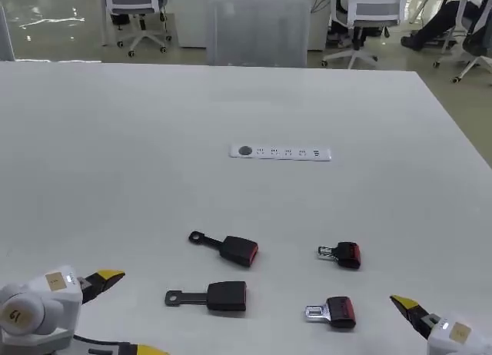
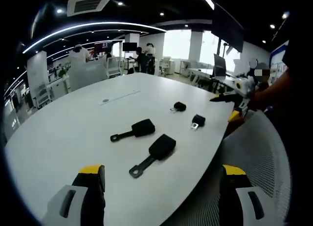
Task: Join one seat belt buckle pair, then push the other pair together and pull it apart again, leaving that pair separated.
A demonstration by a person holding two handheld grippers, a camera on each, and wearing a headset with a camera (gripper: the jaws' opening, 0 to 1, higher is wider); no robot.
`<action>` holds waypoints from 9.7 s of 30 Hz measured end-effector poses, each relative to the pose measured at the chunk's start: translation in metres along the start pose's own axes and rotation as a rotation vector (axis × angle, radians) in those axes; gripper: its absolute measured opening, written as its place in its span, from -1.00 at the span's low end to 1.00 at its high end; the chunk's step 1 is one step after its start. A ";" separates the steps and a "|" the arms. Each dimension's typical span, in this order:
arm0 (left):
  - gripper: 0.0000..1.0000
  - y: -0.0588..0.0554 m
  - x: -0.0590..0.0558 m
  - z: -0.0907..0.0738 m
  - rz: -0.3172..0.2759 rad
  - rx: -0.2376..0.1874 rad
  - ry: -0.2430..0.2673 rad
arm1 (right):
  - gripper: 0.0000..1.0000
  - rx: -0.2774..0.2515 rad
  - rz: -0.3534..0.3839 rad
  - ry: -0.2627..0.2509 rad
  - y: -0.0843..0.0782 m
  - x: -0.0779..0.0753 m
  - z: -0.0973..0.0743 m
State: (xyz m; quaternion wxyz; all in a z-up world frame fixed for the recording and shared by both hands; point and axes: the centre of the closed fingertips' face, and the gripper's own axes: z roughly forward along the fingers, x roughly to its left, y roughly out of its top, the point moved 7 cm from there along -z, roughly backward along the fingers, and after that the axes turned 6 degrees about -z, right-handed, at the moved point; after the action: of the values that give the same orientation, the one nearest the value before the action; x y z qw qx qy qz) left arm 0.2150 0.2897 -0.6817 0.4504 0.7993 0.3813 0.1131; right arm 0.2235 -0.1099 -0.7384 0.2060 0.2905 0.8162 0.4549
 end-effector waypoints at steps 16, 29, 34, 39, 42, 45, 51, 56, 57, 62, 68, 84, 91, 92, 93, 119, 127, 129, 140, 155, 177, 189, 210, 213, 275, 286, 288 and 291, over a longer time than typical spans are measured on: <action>1.00 0.001 0.003 0.001 0.003 -0.002 0.014 | 0.97 0.000 -0.007 0.011 -0.003 -0.005 0.000; 1.00 0.009 0.011 0.001 0.048 0.023 0.023 | 0.96 0.005 -0.012 0.023 -0.004 -0.012 0.005; 1.00 0.015 0.027 -0.004 0.089 0.048 0.038 | 0.96 0.010 -0.013 0.028 -0.002 -0.018 0.006; 1.00 0.024 0.039 -0.011 0.108 0.051 0.049 | 0.95 0.022 -0.020 0.042 -0.002 -0.018 0.012; 1.00 0.029 0.042 -0.012 0.113 0.048 0.052 | 0.94 0.023 -0.018 0.046 0.000 -0.018 0.016; 0.99 0.033 0.045 -0.011 0.126 0.053 0.051 | 0.94 0.025 -0.021 0.053 0.001 -0.018 0.019; 0.98 0.044 0.059 -0.011 0.177 0.085 0.043 | 0.94 0.036 -0.027 0.058 0.004 -0.022 0.024; 0.97 0.053 0.069 0.000 0.160 0.058 0.029 | 0.94 0.047 -0.038 0.056 0.008 -0.027 0.027; 0.97 0.052 0.068 0.004 0.158 0.058 0.022 | 0.94 0.046 -0.041 0.058 0.010 -0.028 0.029; 0.95 0.046 0.064 0.030 0.167 0.096 -0.028 | 0.94 0.049 -0.046 0.069 0.014 -0.031 0.037; 0.92 0.027 0.049 0.074 0.177 0.164 -0.125 | 0.93 0.060 -0.047 0.102 0.014 -0.032 0.050; 0.77 0.001 0.036 0.145 0.183 0.208 -0.274 | 0.79 0.179 -0.111 0.261 -0.003 -0.047 0.076; 0.68 0.001 0.031 0.161 0.206 0.218 -0.303 | 0.74 0.225 -0.139 0.316 -0.013 -0.052 0.084; 0.65 0.001 0.030 0.164 0.216 0.224 -0.307 | 0.73 0.230 -0.142 0.322 -0.014 -0.052 0.084; 0.63 0.000 0.029 0.167 0.238 0.235 -0.318 | 0.71 0.238 -0.148 0.333 -0.016 -0.053 0.085; -0.14 -0.009 0.029 0.190 0.503 0.377 -0.394 | 0.08 0.369 -0.429 0.500 -0.029 -0.059 0.085; -0.33 -0.006 0.030 0.190 0.532 0.402 -0.415 | -0.28 0.332 -0.390 0.495 -0.029 -0.063 0.087; -0.33 -0.005 0.030 0.190 0.541 0.411 -0.424 | -0.29 0.324 -0.393 0.500 -0.031 -0.064 0.087; -0.34 -0.005 0.031 0.190 0.544 0.425 -0.435 | -0.31 0.253 -0.275 0.473 -0.034 -0.067 0.084; -0.33 -0.005 0.033 0.189 0.516 0.426 -0.436 | -0.31 0.195 -0.216 0.455 -0.024 -0.050 0.104; -0.33 -0.007 0.035 0.190 0.492 0.431 -0.435 | -0.31 0.102 -0.153 0.474 -0.003 -0.016 0.142; -0.33 -0.007 0.034 0.190 0.491 0.435 -0.437 | -0.32 0.089 -0.158 0.517 0.006 0.003 0.158; -0.33 -0.006 0.032 0.190 0.529 0.443 -0.436 | -0.32 0.126 -0.194 0.552 0.015 0.010 0.169; -0.33 -0.005 0.032 0.190 0.538 0.449 -0.434 | -0.32 0.136 -0.192 0.566 0.017 0.009 0.170; -0.34 -0.008 0.040 0.189 0.490 0.372 -0.498 | -0.35 0.196 -0.255 0.431 0.026 0.028 0.182; -0.35 -0.009 0.041 0.189 0.473 0.350 -0.501 | -0.35 0.176 -0.209 0.422 0.024 0.026 0.182; -0.35 -0.009 0.041 0.189 0.473 0.346 -0.502 | -0.35 0.173 -0.209 0.418 0.024 0.027 0.181; -0.35 -0.009 0.041 0.189 0.471 0.346 -0.505 | -0.35 0.171 -0.208 0.416 0.024 0.027 0.181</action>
State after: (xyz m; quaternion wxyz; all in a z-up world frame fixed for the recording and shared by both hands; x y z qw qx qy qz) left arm 0.3380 0.2019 -0.8034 0.3502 0.9319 0.0775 -0.0528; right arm 0.3190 0.0307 -0.8105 0.0540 0.1215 0.9020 0.4108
